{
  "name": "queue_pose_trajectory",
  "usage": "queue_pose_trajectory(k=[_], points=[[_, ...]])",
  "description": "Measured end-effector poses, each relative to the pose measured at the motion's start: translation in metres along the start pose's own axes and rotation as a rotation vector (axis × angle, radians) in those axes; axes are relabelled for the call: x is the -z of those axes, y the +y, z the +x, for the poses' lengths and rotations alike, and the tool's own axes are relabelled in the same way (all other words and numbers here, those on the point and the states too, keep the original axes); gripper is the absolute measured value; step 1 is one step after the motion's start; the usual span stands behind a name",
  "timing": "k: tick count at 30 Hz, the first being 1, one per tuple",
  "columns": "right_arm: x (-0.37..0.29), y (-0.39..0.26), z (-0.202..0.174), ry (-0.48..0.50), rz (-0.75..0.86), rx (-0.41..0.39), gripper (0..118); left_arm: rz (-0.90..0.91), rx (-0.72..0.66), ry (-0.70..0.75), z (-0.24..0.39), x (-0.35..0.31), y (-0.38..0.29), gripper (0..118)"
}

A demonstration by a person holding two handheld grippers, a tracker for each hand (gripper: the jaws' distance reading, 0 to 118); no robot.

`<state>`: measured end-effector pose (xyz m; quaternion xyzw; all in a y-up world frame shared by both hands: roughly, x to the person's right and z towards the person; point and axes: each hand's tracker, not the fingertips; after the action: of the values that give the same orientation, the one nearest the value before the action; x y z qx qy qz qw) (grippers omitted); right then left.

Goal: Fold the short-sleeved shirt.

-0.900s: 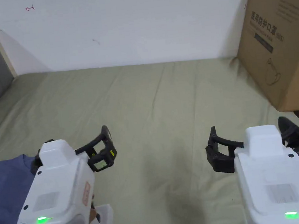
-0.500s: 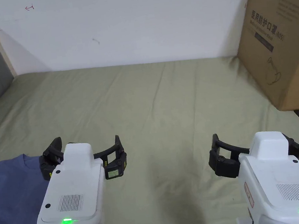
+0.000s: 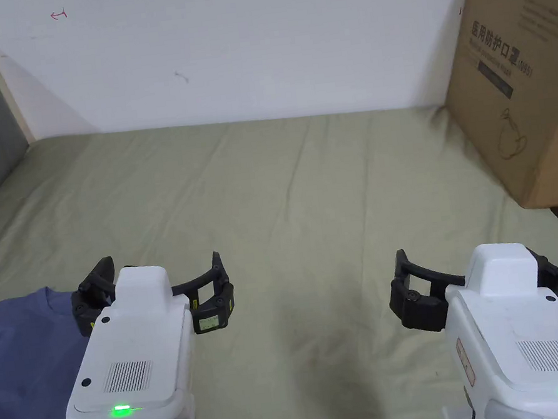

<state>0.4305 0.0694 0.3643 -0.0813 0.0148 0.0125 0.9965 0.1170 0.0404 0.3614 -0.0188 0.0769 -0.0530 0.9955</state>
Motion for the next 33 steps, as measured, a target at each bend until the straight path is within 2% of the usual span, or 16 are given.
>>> queue_pose_trajectory(k=[19,20,21,22,23,24,25,26,27,28,33], points=[[-0.003,0.005,0.0,0.001,0.002,-0.026,116,-0.008,0.008,-0.017,0.003,-0.001,0.0,118],[-0.004,0.006,-0.001,-0.003,0.006,-0.036,115,-0.011,-0.004,-0.018,0.002,-0.001,0.001,114],[-0.005,0.006,-0.002,-0.014,0.009,-0.049,113,-0.011,-0.013,-0.016,0.003,-0.002,0.002,101],[-0.005,0.006,-0.003,-0.022,0.006,-0.058,113,-0.01,-0.029,-0.018,0.003,-0.002,0.003,101],[-0.006,0.007,-0.003,-0.02,0.003,-0.06,112,-0.005,-0.04,-0.021,0.003,-0.003,0.004,95],[-0.007,0.007,-0.002,-0.014,0.005,-0.059,108,0.001,-0.047,-0.023,0.003,-0.004,0.004,80],[-0.008,0.008,-0.002,-0.002,0.007,-0.056,99,-0.005,-0.048,-0.018,0.004,-0.003,0.005,53],[-0.008,0.009,-0.002,0.0,0.006,-0.057,79,-0.014,-0.048,-0.016,0.005,-0.001,0.006,26],[-0.007,0.009,-0.002,-0.002,0.005,-0.063,35,-0.016,-0.047,-0.018,0.006,0.0,0.006,6],[-0.005,0.009,-0.002,-0.01,0.005,-0.079,0,-0.014,-0.045,-0.014,0.006,-0.001,0.006,3],[-0.002,0.01,0.0,0.013,0.006,-0.062,0,-0.008,-0.066,-0.025,0.0,-0.004,0.007,0]])
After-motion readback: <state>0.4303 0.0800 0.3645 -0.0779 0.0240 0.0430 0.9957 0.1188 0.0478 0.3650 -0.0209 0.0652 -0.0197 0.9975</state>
